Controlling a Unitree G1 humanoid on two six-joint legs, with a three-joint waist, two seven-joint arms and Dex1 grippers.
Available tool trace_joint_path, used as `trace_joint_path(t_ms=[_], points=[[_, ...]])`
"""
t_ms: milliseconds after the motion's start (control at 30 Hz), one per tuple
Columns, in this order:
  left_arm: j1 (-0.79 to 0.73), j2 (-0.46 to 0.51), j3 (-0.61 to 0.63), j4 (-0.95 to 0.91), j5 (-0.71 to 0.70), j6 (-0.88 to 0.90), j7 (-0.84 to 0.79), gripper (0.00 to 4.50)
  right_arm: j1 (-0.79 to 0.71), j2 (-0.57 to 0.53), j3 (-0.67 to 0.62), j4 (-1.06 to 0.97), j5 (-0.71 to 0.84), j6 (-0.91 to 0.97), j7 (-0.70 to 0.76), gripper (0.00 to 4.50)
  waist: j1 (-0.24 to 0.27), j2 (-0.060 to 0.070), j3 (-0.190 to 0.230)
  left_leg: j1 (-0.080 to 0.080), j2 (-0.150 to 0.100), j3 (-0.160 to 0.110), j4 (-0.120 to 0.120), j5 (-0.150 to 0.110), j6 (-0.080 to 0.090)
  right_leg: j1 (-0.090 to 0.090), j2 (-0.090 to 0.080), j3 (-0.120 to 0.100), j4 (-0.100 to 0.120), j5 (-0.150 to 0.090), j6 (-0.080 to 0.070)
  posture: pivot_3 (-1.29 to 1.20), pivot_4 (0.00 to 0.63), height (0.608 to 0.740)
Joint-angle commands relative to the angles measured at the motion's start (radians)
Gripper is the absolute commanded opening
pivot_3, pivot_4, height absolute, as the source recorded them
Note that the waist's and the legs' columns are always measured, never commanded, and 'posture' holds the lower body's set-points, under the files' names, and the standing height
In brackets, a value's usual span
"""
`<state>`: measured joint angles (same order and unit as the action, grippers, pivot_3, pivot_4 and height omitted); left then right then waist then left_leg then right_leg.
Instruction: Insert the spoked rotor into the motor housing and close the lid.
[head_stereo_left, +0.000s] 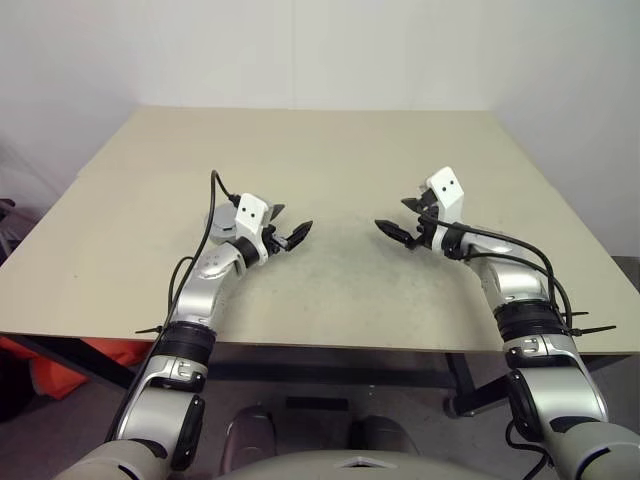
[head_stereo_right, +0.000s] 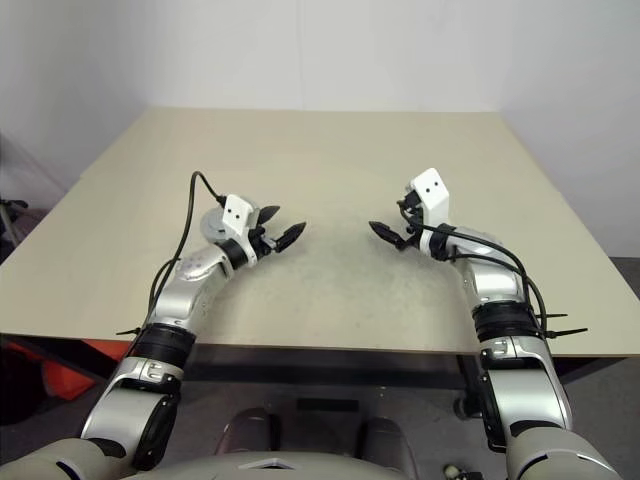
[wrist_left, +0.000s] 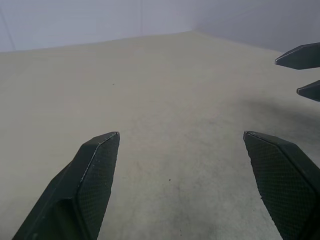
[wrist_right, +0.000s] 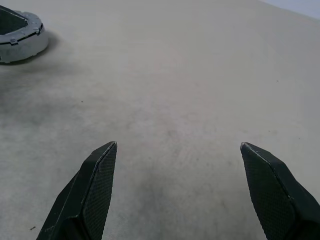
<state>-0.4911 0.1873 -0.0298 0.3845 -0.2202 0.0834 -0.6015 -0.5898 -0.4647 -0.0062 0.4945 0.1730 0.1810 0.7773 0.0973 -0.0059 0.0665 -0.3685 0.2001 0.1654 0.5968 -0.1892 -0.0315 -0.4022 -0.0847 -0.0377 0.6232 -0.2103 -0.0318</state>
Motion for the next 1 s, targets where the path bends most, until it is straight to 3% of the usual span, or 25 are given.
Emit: trace_joint_path(t_ms=[33, 467, 1000], points=[[-0.009, -0.001, 0.004, -0.030, 0.004, -0.024, 0.001, 4.21, -0.031, 0.007, -0.013, 0.027, -0.031, -0.065, -0.056, 4.44, 0.000, 0.000, 0.000, 0.000, 0.000, 0.000, 0.000, 0.000, 0.000, 0.000, 0.000, 0.000, 0.000, 0.000, 0.000, 0.00, 0.000, 0.740], [-0.007, -0.033, -0.014, -0.036, 0.025, -0.027, 0.010, 4.21, -0.056, 0.042, -0.021, 0.061, -0.025, -0.114, -0.091, 4.44, -0.001, 0.000, 0.000, 0.000, 0.000, 0.000, 0.000, 0.000, 0.000, 0.000, 0.000, 0.000, 0.000, 0.000, 0.000, 0.00, 0.000, 0.740], [-0.031, -0.064, -0.015, 0.003, 0.039, -0.054, 0.012, 4.21, -0.053, 0.010, -0.032, 0.067, -0.029, -0.118, -0.099, 4.44, -0.001, 0.000, 0.000, 0.000, 0.000, 0.000, 0.000, -0.001, 0.001, 0.000, 0.000, 0.000, -0.001, 0.000, 0.000, 0.00, 0.000, 0.740]])
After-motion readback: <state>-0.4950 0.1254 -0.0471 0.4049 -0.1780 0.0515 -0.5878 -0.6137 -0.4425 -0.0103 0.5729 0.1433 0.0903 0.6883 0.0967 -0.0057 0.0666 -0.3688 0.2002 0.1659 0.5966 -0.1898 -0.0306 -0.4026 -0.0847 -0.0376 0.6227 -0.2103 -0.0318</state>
